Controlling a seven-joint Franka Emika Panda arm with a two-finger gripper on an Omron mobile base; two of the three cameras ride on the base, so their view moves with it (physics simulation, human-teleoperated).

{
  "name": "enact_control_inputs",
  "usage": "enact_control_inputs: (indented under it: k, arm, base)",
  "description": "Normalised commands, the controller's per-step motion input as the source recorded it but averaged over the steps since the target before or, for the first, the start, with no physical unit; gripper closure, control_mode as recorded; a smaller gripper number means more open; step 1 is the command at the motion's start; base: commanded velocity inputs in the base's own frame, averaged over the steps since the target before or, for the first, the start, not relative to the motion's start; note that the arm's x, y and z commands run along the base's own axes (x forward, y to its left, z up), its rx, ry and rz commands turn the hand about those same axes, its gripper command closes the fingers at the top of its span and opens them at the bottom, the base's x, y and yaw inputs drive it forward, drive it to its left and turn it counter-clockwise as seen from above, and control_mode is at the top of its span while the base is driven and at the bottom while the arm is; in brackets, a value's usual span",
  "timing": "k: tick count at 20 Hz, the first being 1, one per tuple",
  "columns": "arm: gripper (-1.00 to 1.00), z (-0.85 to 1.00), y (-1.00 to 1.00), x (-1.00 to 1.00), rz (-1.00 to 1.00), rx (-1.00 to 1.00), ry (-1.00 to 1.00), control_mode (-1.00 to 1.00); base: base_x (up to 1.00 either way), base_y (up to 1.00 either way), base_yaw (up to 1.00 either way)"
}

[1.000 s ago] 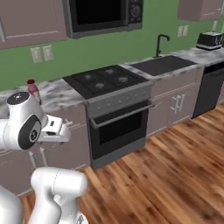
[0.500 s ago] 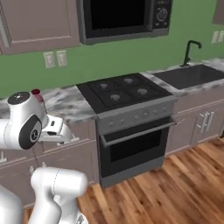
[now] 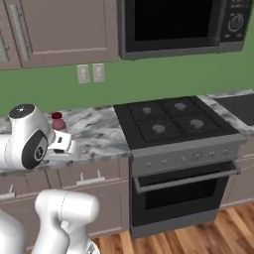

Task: There is a wine glass and glass cup on the dining counter. Place the wine bottle next to the wine glass and the juice bottle next to the glass cup.

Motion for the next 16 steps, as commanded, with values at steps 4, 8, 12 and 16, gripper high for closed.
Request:
enact_control_inputs:
  k: [4,8,12,16]
  arm:
    - [-1.0,0.0,0.0,0.0,0.0,0.0,0.0,1.0]
    - [-1.0,0.0,0.0,0.0,0.0,0.0,0.0,1.0]
    - [-1.0,0.0,0.0,0.0,0.0,0.0,0.0,1.0]
    - [-1.0,0.0,0.0,0.0,0.0,0.0,0.0,1.0]
  base:
    - [0.37,-0.25,0.41]
    - [0.25,-0.38,0.29]
    - [0.27,-0.49,0.15]
    - [0.26,-0.57,0.04]
